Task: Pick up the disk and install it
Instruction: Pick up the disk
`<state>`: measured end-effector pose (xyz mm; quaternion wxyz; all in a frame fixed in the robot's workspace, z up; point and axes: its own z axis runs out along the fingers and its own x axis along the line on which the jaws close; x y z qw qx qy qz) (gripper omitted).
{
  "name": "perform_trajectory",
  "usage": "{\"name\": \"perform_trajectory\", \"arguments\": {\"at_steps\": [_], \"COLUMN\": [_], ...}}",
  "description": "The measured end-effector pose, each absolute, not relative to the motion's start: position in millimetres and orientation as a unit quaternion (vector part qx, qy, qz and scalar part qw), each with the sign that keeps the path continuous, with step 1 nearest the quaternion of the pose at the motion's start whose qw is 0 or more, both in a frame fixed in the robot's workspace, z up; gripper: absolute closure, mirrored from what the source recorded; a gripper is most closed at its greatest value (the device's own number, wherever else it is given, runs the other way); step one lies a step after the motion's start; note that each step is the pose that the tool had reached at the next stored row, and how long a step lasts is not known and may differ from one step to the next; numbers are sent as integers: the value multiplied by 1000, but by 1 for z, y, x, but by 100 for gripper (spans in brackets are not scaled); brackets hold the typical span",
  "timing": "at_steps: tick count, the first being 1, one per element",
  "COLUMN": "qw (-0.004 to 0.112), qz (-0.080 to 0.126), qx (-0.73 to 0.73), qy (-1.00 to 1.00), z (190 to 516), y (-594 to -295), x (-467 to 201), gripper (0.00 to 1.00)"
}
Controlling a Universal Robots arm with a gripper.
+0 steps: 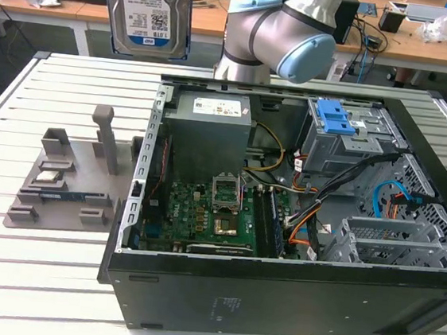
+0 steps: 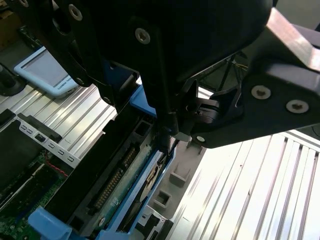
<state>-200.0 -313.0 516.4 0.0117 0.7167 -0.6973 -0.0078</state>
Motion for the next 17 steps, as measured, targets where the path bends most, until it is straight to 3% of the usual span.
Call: {"name": "perform_trajectory", "arguments": {"at_steps": [17], "qw": [12], "qz": [-8], "qx": [717], "qy": [-697], "z": [516], "y": [-316], "x": [-193], "gripper": [64]}}
